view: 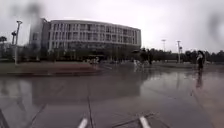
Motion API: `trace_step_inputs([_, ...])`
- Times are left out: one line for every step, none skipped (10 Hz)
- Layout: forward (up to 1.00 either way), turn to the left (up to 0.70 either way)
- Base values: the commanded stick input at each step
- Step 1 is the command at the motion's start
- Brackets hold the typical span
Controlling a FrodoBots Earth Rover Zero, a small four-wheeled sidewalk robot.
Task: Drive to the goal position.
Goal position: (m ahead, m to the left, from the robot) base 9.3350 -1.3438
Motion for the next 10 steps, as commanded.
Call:
trace_step_inputs([1.00,0.00])
trace_step_inputs([1.00,0.00])
trace_step_inputs([1.00,0.00])
trace_step_inputs([1.00,0.00])
trace_step_inputs([1.00,0.00])
trace_step_inputs([1.00,0.00])
trace_step_inputs([1.00,0.00])
trace_step_inputs([1.00,0.00])
trace_step_inputs([1.00,0.00])
trace_step_inputs([1.00,0.00])
